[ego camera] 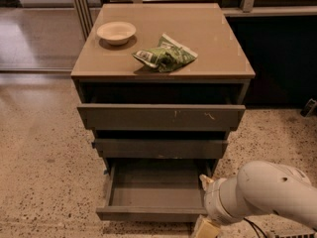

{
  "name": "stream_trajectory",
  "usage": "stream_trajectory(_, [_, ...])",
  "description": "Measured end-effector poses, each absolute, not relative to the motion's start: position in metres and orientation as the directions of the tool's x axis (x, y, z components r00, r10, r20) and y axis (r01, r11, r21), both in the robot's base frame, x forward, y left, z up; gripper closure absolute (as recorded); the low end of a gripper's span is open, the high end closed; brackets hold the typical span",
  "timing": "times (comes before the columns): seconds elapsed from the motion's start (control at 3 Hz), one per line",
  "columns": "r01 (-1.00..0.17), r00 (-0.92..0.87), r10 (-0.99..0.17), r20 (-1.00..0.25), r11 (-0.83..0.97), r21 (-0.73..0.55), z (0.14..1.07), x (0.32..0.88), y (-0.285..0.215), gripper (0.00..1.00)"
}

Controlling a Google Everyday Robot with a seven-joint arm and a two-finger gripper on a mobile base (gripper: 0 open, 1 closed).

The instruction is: Close bottom drawer

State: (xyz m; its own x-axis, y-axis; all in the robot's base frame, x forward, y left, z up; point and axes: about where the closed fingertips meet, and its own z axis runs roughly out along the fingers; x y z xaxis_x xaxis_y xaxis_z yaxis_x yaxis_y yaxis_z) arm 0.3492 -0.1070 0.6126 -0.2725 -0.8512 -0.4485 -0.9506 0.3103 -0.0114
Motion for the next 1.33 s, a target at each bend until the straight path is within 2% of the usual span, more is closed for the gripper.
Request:
stream_trajectory(0.67, [-0.948, -0.292, -0.858, -0.422, 0.319, 0.008, 0.603, 0.348, -0.104, 0.00])
stream_trajectory(1.33, [-0.928, -0.366, -0.845, -0.391, 0.364, 0.080, 0.512, 0.328, -0.067, 0.00])
